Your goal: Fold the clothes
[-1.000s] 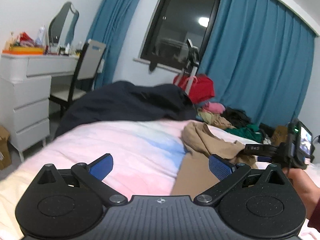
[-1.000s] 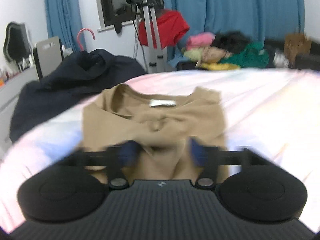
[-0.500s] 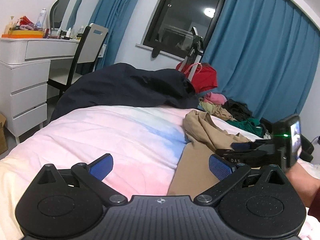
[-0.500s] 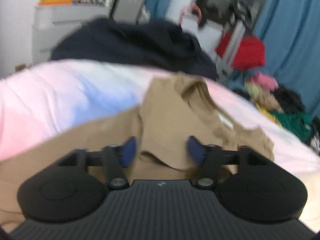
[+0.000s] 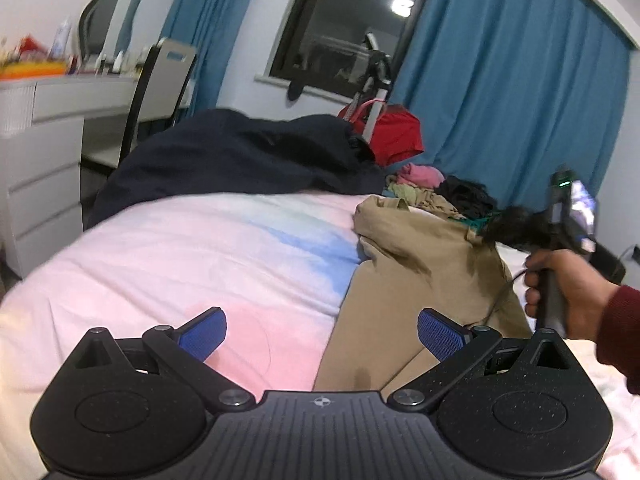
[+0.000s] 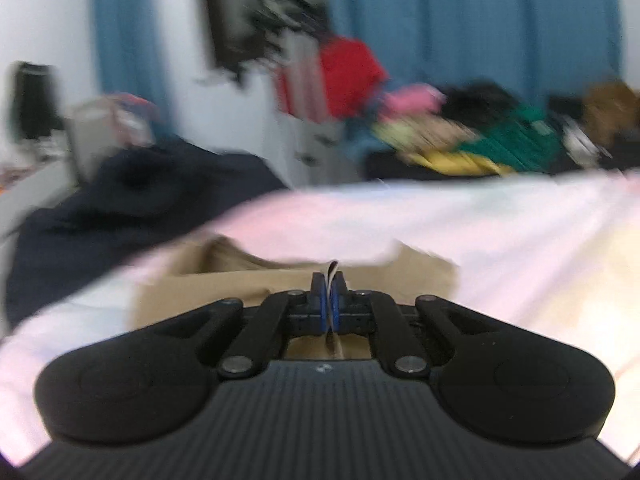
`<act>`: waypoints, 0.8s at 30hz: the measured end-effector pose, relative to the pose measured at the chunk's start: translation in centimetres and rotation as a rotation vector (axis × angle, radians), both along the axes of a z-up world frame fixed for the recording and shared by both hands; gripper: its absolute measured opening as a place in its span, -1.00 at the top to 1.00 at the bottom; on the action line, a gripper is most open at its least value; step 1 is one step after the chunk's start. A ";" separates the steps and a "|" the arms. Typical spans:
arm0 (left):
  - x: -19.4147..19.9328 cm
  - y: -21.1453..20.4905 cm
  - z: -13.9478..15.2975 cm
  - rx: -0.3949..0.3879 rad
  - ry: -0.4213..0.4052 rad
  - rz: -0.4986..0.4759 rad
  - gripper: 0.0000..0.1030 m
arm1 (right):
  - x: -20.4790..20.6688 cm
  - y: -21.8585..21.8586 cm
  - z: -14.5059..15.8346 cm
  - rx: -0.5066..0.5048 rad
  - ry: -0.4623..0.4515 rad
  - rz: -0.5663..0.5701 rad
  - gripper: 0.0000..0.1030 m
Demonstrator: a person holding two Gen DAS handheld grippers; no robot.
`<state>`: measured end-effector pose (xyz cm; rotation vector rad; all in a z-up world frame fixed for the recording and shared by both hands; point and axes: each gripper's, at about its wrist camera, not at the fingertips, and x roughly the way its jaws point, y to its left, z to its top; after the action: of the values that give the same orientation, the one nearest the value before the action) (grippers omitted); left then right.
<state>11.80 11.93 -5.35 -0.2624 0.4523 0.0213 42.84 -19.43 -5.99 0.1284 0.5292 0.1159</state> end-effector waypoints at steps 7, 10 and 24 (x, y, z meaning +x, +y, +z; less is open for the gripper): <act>0.8 -2.0 -0.7 0.089 -0.025 -0.031 -0.99 | -0.9 -2.0 -1.1 0.086 0.013 -0.101 0.35; 1.4 -3.1 -1.1 0.108 -0.013 -0.044 -0.99 | -3.9 -2.4 1.1 0.109 -0.019 -0.065 -0.55; -4.7 -4.5 1.6 0.125 -0.065 -0.118 -0.99 | -32.0 -1.9 8.9 0.079 -0.213 0.048 -0.66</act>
<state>7.10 7.41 -3.78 -0.1124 0.3994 -0.0740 10.82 -21.34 2.91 0.1779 0.3149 0.1947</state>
